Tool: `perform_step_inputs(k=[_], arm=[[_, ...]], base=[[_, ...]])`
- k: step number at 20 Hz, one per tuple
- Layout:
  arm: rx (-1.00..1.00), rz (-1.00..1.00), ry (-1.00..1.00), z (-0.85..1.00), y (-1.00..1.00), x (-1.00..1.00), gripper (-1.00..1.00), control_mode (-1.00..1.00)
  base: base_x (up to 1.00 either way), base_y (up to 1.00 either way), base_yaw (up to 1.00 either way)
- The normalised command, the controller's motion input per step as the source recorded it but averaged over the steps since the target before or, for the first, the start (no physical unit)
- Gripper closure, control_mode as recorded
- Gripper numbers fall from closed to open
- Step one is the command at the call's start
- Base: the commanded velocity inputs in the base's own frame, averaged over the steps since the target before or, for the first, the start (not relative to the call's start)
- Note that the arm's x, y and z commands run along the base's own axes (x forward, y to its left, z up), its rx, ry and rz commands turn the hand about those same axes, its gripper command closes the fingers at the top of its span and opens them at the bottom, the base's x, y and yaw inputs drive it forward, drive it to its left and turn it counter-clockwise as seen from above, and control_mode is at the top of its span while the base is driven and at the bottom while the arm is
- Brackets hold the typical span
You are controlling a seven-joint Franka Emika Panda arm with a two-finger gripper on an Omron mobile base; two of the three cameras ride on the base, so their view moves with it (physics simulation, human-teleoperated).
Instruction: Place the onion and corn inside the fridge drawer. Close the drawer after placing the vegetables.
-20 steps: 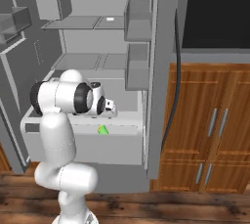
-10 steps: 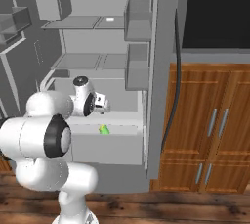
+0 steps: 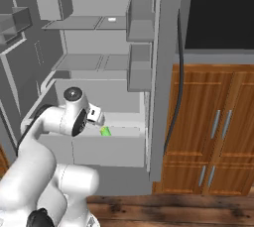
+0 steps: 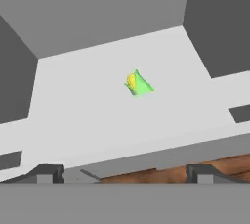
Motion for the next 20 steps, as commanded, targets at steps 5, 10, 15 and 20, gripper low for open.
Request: perform_step_inputs(k=[5, 10, 15, 20], arm=[[0.02, -0.02, 0.06, -0.31, 0.00, -0.35, -1.00, -1.00], [0.00, 0.00, 0.00, 0.00, 0.00, 0.00, -1.00, 1.00], [0.00, 0.00, 0.00, 0.00, 0.00, 0.00, -1.00, 1.00], [0.00, 0.00, 0.00, 0.00, 0.00, 0.00, -1.00, 1.00]], base=[[0.00, 0.00, 0.00], [-0.87, 0.13, -0.01], [-1.00, 0.78, 0.07], [-0.38, 1.00, 0.22]])
